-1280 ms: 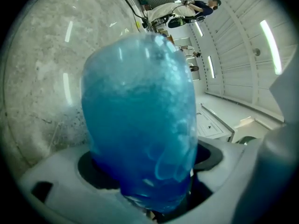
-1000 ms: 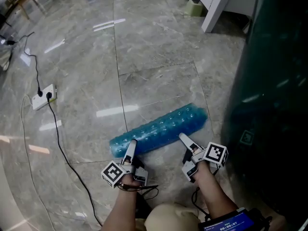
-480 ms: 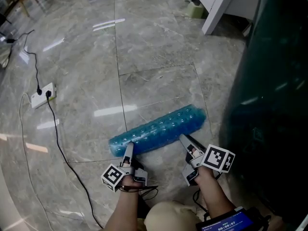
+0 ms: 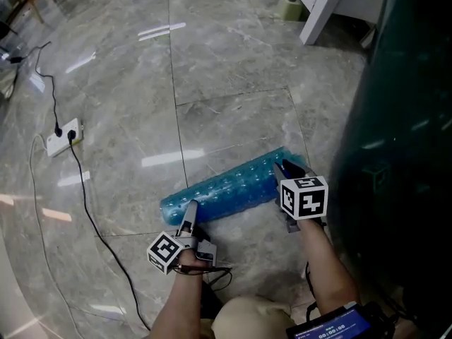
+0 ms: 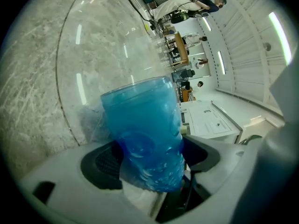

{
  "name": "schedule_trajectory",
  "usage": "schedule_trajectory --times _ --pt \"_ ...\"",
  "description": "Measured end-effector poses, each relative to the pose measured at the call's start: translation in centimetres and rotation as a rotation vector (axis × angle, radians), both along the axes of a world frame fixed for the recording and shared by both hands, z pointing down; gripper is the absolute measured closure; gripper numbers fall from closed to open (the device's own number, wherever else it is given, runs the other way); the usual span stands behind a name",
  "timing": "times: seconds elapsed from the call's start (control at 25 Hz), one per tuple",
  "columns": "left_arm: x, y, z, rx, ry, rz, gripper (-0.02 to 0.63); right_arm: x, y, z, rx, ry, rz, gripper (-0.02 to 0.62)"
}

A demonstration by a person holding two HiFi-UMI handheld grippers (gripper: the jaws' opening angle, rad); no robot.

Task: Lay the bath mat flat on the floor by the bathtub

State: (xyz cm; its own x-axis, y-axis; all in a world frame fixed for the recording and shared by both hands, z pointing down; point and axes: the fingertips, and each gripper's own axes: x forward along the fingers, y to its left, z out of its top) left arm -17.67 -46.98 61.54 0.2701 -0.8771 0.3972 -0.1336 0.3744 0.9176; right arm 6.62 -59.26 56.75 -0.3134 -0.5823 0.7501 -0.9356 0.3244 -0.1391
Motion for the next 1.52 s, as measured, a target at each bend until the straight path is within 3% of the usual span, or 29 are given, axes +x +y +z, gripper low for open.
schedule_trajectory --times 0.2,0.32,0.4,0.48,0.64,0.72,0.76,0.84,0.92,1.04,1.12,1.2,1.4,1.44,1.52 --pt "-0.8 -3.2 -1.1 0.044 -0.007 0.018 0.210 1.8 2.2 0.6 -0.052 -0.022 0.050 0.537" --pt "-1.5 -6.6 -1.7 0.081 -0.053 0.088 0.209 2.2 3.2 0.7 -0.057 -0.041 0.073 0.537" --pt "-1.6 -7.4 -1.3 0.058 -0.062 0.119 0.193 2.1 3.1 1.0 -0.056 -0.055 0.081 0.538" --pt "-1.0 -6.7 -0.9 0.031 -0.029 0.128 0.160 1.8 2.4 1.0 -0.047 -0.066 0.094 0.558" --pt "1.9 -2.2 -1.8 0.025 0.091 0.161 0.171 2.0 1.4 0.9 -0.039 -0.057 0.109 0.560" --pt "2.3 0.0 -2.9 0.044 0.129 0.124 0.274 2.1 1.4 1.0 -0.043 -0.058 0.110 0.563" --pt "2.0 0.5 -3.6 0.065 0.119 0.105 0.385 2.1 1.4 1.1 -0.044 -0.056 0.109 0.563" --pt "1.2 0.0 -5.1 0.123 0.028 0.103 0.603 2.1 1.4 1.3 -0.039 -0.043 0.105 0.563" --pt "0.6 -2.0 -7.0 0.186 -0.172 0.169 0.606 2.0 1.3 1.0 -0.011 -0.013 0.092 0.565" --pt "1.7 -7.2 -10.0 0.310 -0.568 0.366 0.606 0.9 0.4 -1.5 0.096 0.000 0.059 0.560" --pt "3.4 -11.1 -10.4 0.322 -0.721 0.471 0.604 -0.7 -0.6 -2.5 0.129 -0.003 0.038 0.558" --pt "5.0 -13.8 -8.8 0.257 -0.776 0.555 0.604 -2.2 -1.5 -1.4 0.089 0.017 0.022 0.528" --pt "8.3 -15.0 -5.3 0.108 -0.982 0.843 0.600 -2.7 -2.2 1.3 -0.023 0.119 0.008 0.545" --pt "8.7 -14.6 -5.0 0.096 -0.995 0.881 0.600 -2.6 -2.0 1.3 -0.030 0.135 0.002 0.547" --pt "9.0 -12.6 -4.5 0.074 -0.947 0.896 0.600 -2.3 -0.7 1.4 -0.030 0.148 -0.005 0.566"
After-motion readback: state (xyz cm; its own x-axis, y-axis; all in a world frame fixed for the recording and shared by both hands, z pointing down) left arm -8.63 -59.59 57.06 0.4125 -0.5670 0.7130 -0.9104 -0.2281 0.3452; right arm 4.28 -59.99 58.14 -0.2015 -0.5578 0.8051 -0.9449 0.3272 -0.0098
